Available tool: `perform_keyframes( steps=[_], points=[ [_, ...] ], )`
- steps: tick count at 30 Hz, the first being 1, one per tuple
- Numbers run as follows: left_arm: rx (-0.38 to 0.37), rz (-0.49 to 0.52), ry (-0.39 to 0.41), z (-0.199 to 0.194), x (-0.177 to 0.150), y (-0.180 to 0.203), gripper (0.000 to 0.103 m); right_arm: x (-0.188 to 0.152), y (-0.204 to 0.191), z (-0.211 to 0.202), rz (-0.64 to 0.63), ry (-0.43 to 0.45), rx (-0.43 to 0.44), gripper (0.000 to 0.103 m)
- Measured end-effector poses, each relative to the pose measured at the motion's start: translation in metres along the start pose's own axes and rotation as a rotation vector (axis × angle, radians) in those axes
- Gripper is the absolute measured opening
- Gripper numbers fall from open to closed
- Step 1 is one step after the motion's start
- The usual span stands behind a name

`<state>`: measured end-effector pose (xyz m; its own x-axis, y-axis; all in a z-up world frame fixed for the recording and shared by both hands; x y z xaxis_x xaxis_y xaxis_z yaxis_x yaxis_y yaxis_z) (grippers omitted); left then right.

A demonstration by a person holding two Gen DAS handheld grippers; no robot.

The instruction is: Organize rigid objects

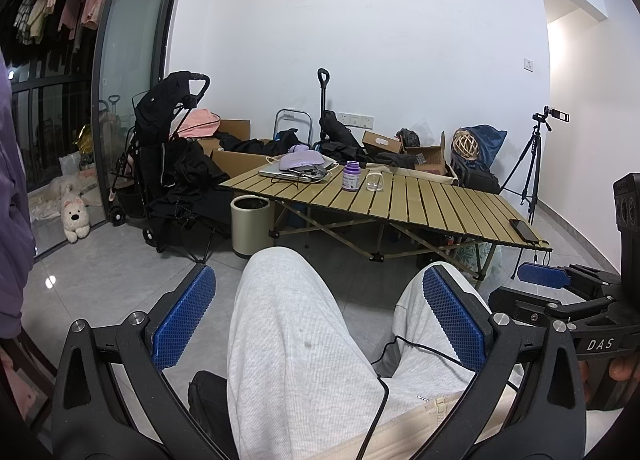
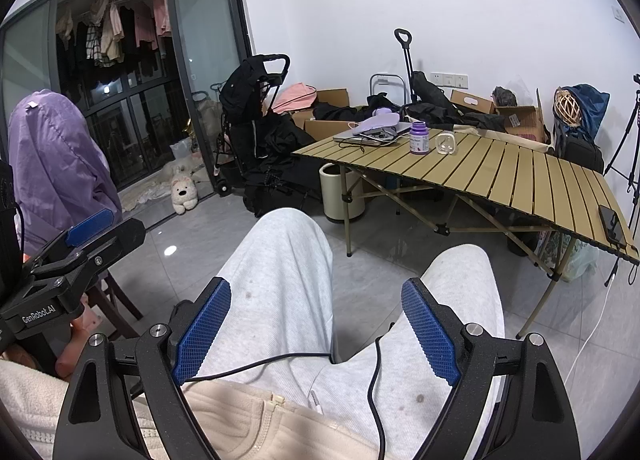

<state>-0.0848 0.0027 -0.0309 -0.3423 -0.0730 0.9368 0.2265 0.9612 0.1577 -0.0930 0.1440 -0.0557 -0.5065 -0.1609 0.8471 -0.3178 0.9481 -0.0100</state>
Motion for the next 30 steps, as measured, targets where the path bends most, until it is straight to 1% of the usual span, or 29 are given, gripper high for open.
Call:
perform_keyframes(
  steps=[19, 26, 30],
  points=[
    [0.0, 0.0, -0.001, 0.0, 0.0, 0.0, 0.103, 0.002, 0.0, -0.001, 0.001, -0.002, 0.001, 0.091],
    [0.004, -0.002, -0.001, 0.0, 0.0, -0.001, 0.103, -0.002, 0.0, 0.002, 0.002, -0.002, 0.0, 0.091],
    [0.012, -0.023, -0.008, 0.011, -0.008, -0.009, 0.103, 0.0, 0.003, 0.008, 0.005, -0.009, -0.013, 0.091]
  ],
)
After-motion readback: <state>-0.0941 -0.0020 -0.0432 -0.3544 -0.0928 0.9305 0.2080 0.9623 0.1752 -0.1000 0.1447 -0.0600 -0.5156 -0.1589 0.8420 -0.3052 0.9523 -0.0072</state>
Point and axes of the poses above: each gripper's, at about its wrist camera, not at the fingertips, and z roughly the way its jaws point, y to its right, x to its top, the point moved 9 cm from there along z, roughly the way its jaws point, and after that the axes turned 14 degrees about -x, right-handed, at the moved point
